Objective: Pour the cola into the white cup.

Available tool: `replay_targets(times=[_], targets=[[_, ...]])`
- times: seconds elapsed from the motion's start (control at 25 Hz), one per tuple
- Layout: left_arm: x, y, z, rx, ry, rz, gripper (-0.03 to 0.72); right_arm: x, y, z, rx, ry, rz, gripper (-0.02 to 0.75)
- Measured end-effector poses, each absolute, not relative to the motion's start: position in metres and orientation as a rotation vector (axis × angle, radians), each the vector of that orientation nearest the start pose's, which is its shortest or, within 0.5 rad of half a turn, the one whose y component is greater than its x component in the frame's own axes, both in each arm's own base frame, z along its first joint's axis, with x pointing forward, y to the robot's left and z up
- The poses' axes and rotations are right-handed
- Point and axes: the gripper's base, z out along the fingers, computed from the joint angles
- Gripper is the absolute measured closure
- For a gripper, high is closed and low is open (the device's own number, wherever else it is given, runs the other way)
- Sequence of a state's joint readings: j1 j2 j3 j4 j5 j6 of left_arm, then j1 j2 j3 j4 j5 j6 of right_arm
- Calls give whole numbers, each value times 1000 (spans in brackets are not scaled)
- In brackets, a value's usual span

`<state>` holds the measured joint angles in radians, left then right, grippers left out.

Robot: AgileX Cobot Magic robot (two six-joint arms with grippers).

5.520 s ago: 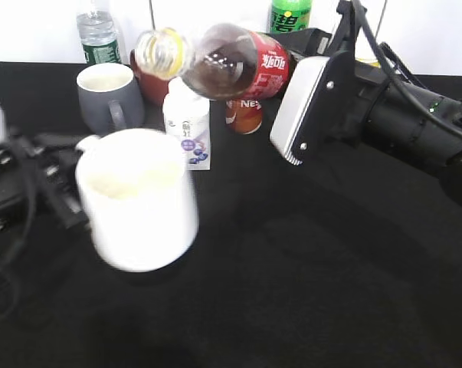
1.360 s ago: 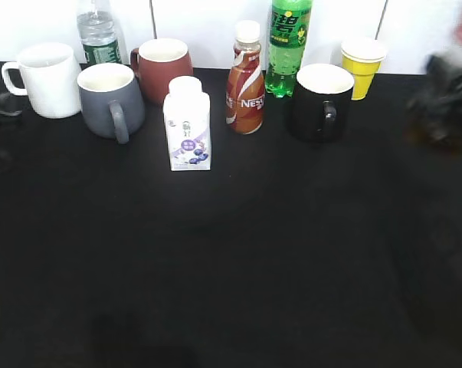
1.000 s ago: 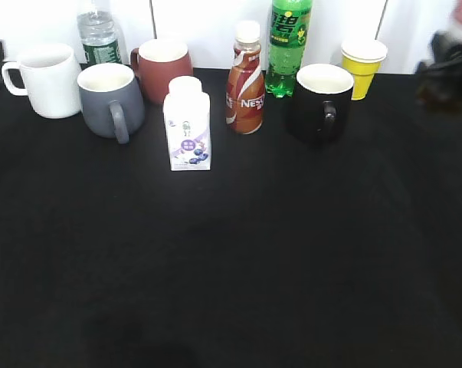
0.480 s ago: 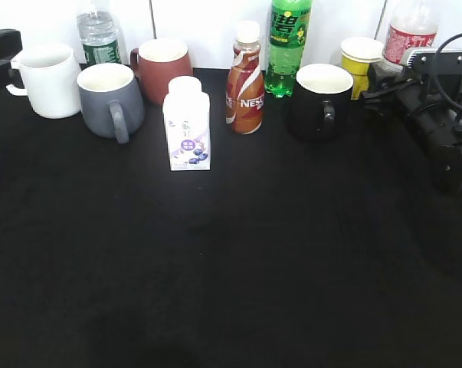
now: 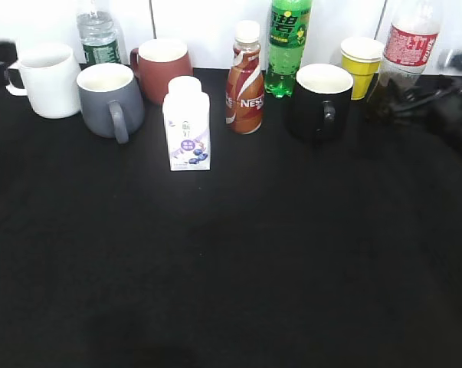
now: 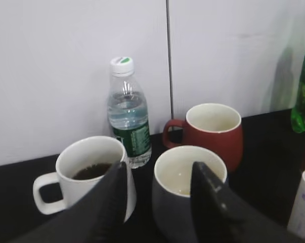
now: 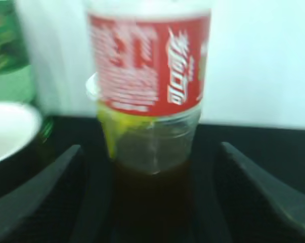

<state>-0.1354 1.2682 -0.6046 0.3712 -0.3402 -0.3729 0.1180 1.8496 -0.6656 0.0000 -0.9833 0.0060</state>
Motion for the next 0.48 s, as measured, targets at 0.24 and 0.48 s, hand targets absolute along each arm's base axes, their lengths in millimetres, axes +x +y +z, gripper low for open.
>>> replay_targets(times=[0.24, 0.48], targets=[[220, -58, 261, 161, 2440, -20, 291, 266, 29, 229, -45, 2453, 47, 143], [167, -67, 285, 317, 2841, -185, 292, 204, 32, 304, -159, 2475, 160, 145]])
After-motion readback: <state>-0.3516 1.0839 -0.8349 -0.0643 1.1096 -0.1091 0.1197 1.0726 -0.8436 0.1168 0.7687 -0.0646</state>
